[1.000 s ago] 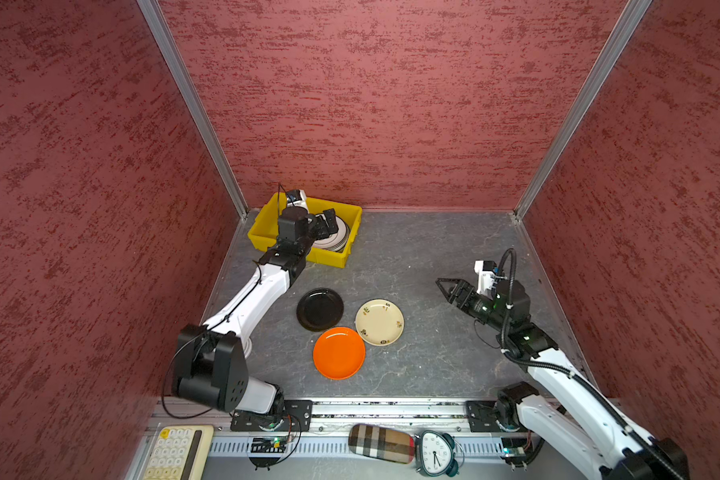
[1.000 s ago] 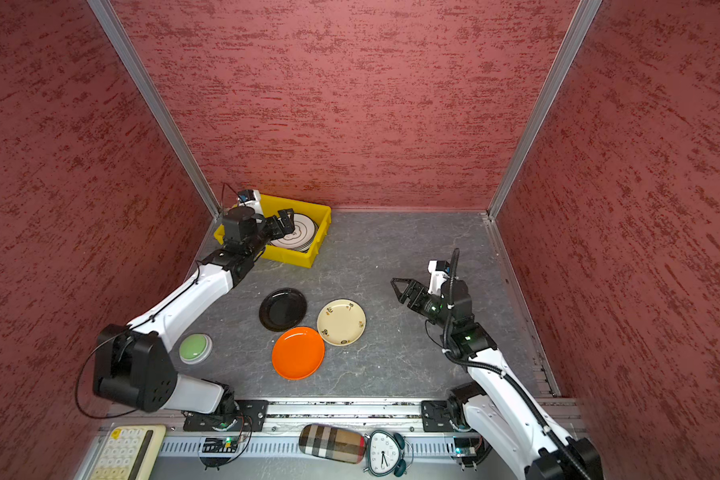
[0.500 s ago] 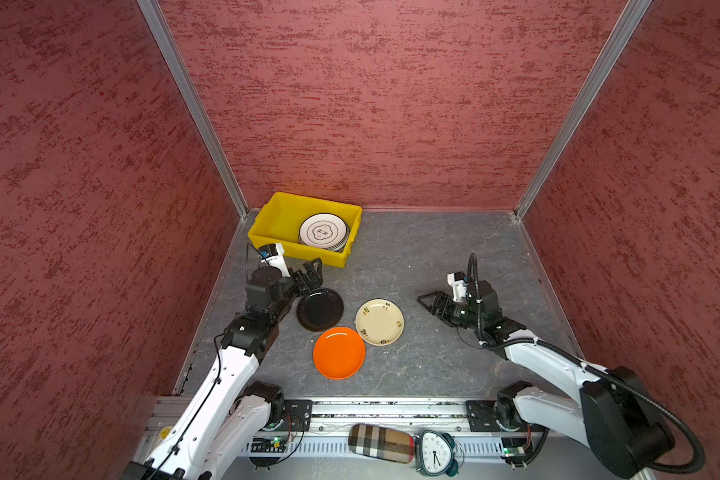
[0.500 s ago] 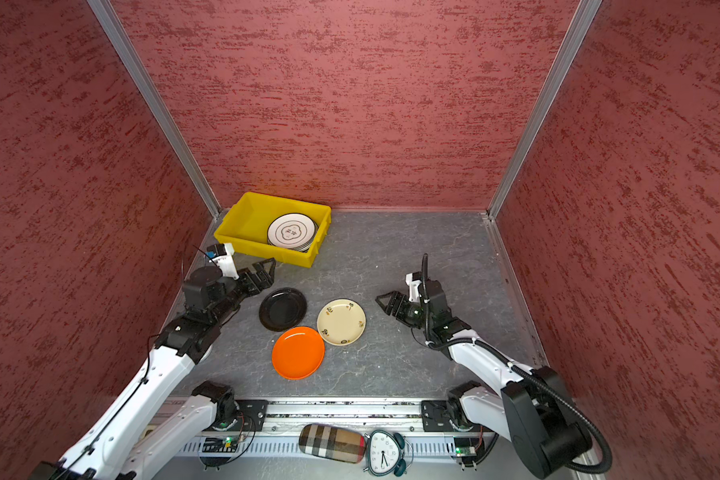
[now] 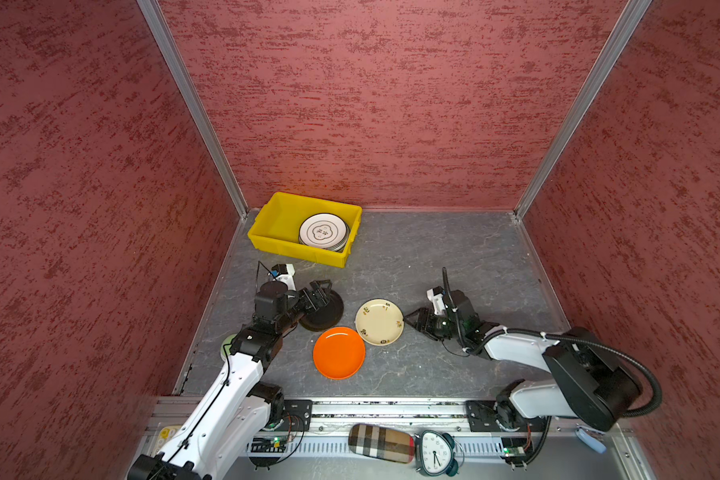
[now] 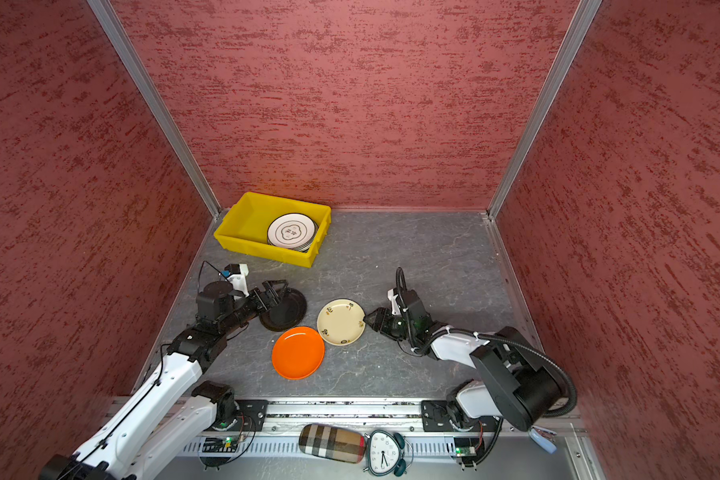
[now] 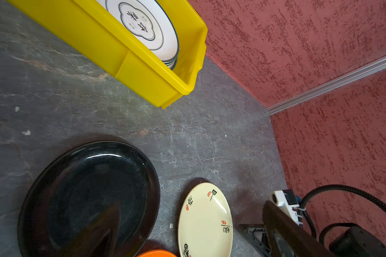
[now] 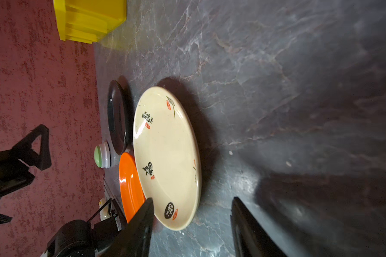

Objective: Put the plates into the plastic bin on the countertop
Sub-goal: 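Raise the left gripper from the bin while the right gripper reaches the cream plate, then grip the cream plate's edge with the right gripper and tilt it upright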

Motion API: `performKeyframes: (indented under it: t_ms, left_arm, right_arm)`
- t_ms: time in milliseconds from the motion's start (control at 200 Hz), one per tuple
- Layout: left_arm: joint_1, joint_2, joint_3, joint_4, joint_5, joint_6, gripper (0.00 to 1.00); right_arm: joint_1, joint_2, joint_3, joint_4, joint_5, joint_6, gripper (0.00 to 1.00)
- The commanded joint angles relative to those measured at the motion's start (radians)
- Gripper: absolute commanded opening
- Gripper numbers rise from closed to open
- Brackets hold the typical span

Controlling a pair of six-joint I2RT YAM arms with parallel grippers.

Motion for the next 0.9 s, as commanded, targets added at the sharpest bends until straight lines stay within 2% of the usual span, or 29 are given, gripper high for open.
performKeyframes:
  t_ms: [0, 105, 501, 726, 897]
  left_arm:
    - [0.026, 0.027, 0.008, 0.066, 0.093, -0.003, 0.99]
    - [0.040, 0.056, 0.029, 0.081, 0.135, -0.002, 0.99]
    - [0.043, 0.114, 0.000, 0.159, 0.155, -0.027, 0.99]
    - [0.045, 0.116, -0.001, 0.160, 0.158, -0.019, 0.99]
    - [0.047, 0.123, -0.001, 0.157, 0.163, -0.016, 0.99]
  right_arm:
    - [0.017, 0.062, 0.035, 0.079, 0.005, 0.011, 0.49]
    - [0.026, 0.097, 0.041, 0.086, 0.016, 0.015, 0.46]
    - [0.035, 0.172, 0.073, 0.098, 0.046, 0.022, 0.26]
    - [0.035, 0.143, 0.111, 0.020, 0.092, -0.010, 0.08]
    - [0.035, 0.093, 0.110, -0.018, 0.139, -0.011, 0.03]
